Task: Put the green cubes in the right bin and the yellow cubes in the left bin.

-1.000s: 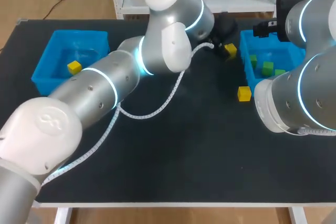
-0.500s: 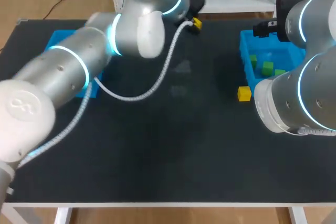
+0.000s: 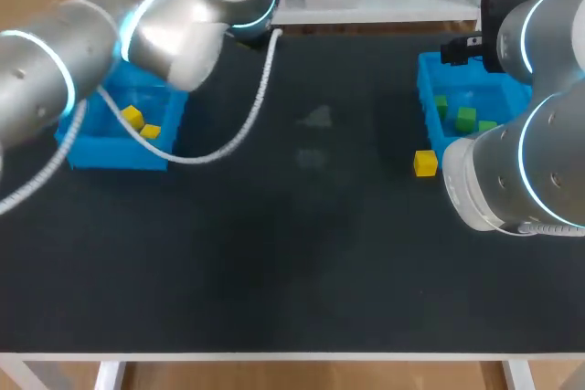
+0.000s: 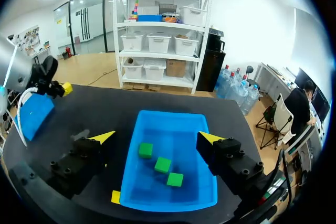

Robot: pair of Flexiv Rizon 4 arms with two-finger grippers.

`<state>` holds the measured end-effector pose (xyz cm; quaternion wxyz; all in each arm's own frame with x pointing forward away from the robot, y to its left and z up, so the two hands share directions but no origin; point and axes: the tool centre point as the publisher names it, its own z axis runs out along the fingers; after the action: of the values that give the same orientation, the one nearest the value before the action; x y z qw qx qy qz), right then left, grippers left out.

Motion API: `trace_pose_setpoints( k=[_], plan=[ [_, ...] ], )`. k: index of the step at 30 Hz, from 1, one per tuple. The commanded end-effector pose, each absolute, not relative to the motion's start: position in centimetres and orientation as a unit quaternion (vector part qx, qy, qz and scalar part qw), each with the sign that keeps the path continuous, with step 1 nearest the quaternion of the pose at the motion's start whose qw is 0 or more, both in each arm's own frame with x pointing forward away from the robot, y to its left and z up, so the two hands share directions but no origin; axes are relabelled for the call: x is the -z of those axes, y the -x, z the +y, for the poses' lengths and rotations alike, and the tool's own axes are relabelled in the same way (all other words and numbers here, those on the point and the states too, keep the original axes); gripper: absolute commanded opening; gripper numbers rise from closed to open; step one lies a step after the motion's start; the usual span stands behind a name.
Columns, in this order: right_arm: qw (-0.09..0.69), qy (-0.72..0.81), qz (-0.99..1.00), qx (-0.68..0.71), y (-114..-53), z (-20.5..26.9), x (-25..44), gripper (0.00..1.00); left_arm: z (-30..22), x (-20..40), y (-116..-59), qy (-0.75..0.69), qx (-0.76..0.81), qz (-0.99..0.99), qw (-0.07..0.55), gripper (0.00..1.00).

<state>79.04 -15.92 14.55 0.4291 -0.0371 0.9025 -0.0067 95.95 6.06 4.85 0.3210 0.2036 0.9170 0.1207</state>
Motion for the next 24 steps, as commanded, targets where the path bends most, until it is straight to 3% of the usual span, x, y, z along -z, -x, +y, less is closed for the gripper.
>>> trace_pose_setpoints(
  k=[1, 14, 24],
  plan=[
    [0.428, 0.039, 0.903, 0.003, -79.1, -16.1, -14.6, 1.0, 9.6, -15.2, -79.3, -0.175, -0.137, 0.915, 0.337, 0.0],
    [0.428, 0.039, 0.903, 0.003, -79.1, -16.1, -14.6, 1.0, 19.2, -17.8, -76.4, -0.112, -0.162, 0.927, 0.32, 0.0],
    [0.428, 0.039, 0.903, 0.003, -79.1, -16.1, -14.6, 1.0, 23.1, -13.6, -75.6, -0.101, -0.144, 0.95, 0.26, 0.0]
  ],
)
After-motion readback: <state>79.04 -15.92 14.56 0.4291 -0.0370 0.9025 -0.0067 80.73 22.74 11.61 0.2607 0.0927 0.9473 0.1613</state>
